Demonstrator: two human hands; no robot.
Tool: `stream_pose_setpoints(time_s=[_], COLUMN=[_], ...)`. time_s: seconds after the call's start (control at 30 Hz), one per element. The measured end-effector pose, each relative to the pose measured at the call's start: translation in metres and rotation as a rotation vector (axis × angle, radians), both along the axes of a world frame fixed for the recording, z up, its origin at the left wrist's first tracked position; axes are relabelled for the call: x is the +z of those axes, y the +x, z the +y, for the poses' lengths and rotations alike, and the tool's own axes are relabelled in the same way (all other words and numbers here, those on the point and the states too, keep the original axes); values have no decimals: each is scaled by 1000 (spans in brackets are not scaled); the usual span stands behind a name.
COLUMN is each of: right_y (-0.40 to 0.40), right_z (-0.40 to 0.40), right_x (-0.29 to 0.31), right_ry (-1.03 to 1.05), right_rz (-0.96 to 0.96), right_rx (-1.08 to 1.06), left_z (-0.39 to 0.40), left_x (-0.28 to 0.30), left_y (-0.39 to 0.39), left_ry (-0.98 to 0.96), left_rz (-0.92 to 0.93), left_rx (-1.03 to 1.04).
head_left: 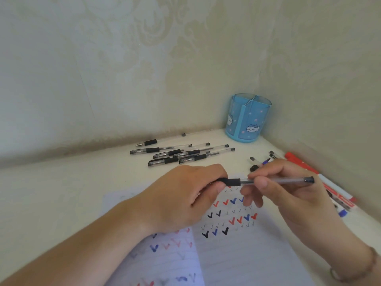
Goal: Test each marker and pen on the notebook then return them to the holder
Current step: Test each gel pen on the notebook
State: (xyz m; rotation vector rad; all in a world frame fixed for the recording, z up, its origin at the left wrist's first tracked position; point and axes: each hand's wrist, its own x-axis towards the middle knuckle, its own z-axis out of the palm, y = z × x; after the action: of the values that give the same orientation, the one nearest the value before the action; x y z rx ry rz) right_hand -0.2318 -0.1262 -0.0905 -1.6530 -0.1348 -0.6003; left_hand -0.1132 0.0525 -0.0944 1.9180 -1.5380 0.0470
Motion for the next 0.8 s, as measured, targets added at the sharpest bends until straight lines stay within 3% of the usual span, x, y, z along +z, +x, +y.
stream_pose_setpoints(time_s=[0.23,0.37,0.5,0.57,0.7,0.8], right_y=[-5,-6,-5,-4,-2,-5], right_z=[0,2,-3,-11,-26,-27], right_x=[3,4,6,10,9,11], right_ry=[16,-41,37,68,-29,-62], right_rz=[-5,0,29,101,244,363], right_rx=[89,33,-2,13,-146,-59], left_z=[3,5,7,9,8,7], left_x=[4,2,-1,-1,-1,-2], left_y=[-1,4,5,9,14,16], left_ry=[-54,-52,-51,-63,-27,28], left_rz=[139,210,299,352,274,260], left_rx=[-82,-87,-71,-35,17,32])
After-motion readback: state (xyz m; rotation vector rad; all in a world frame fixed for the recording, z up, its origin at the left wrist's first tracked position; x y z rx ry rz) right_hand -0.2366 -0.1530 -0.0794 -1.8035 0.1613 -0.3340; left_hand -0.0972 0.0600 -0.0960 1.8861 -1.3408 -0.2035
